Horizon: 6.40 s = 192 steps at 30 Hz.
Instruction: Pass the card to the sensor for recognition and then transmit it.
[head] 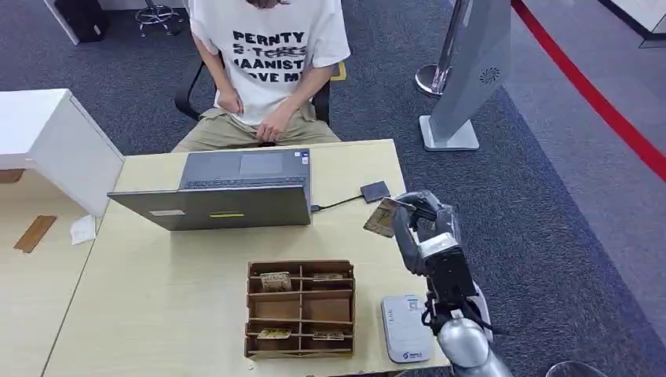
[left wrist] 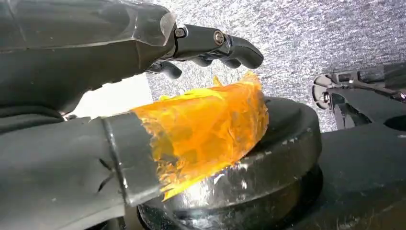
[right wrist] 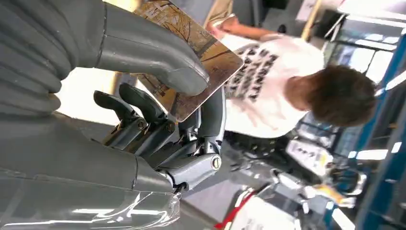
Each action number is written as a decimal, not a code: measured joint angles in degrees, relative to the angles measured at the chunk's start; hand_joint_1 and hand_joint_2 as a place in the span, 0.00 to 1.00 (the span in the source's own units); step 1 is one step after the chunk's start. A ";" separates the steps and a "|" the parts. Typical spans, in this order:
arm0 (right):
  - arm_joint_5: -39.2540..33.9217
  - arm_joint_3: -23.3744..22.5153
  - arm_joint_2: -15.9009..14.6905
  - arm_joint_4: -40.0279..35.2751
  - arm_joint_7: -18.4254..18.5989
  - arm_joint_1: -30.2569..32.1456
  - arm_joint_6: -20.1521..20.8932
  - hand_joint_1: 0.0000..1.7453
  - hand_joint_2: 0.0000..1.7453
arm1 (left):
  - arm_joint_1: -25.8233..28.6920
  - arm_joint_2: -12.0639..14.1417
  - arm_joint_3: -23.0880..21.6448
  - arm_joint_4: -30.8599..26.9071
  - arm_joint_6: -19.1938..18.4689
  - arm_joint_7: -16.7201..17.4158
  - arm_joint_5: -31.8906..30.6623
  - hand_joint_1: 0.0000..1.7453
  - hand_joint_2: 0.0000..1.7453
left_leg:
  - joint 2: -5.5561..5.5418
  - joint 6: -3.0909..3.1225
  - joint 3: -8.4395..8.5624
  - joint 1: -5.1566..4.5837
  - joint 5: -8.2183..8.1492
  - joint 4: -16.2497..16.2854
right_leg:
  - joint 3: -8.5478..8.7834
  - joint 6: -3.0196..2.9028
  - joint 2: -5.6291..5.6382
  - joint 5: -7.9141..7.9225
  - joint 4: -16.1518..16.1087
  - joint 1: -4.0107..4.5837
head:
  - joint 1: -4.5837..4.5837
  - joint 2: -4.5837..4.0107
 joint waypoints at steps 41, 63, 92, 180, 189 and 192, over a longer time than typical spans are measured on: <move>11.23 -3.37 -12.50 12.39 14.08 7.55 10.58 1.00 1.00 | -0.03 0.04 2.34 0.00 0.31 0.44 1.07 0.00 0.00 | 0.01 0.01 0.01 0.00 0.00 0.00 | 0.02 0.01 0.01 0.00 0.00 -0.01 | -0.02 0.00; 8.17 -3.41 -12.48 20.50 14.71 6.80 11.78 1.00 1.00 | -0.03 0.09 2.34 0.00 0.22 0.87 0.46 0.00 0.00 | 0.01 0.01 0.00 0.00 0.00 0.00 | 0.01 0.01 0.01 0.00 0.00 0.00 | 0.00 0.00; 3.84 -8.29 -12.48 15.86 10.47 6.87 11.02 1.00 1.00 | -0.06 0.13 2.34 0.00 0.09 0.68 0.22 0.00 0.00 | 0.02 0.01 0.01 0.00 0.00 0.00 | 0.01 0.01 0.01 0.00 0.00 -0.01 | 0.00 0.00; 15.21 11.91 -18.03 10.47 13.07 4.45 11.61 1.00 1.00 | -0.08 0.31 2.34 0.00 -0.22 0.50 1.18 0.00 0.00 | 0.02 0.00 0.00 0.00 0.00 0.00 | 0.01 0.01 0.01 0.00 0.00 -0.01 | 0.00 0.00; 14.82 12.21 -17.95 10.86 13.07 4.42 11.65 1.00 1.00 | -0.07 0.31 2.34 0.00 -0.22 0.50 1.18 0.00 0.00 | 0.02 0.00 0.00 0.00 0.00 0.00 | 0.02 0.01 0.01 0.00 0.00 -0.01 | -0.02 0.00; 14.69 12.39 -17.92 11.15 13.07 4.40 11.69 1.00 1.00 | -0.08 0.28 2.34 0.00 -0.22 0.50 1.16 0.00 0.00 | 0.02 0.00 0.00 0.01 0.00 0.00 | 0.02 0.01 0.01 0.00 0.00 0.00 | -0.02 0.00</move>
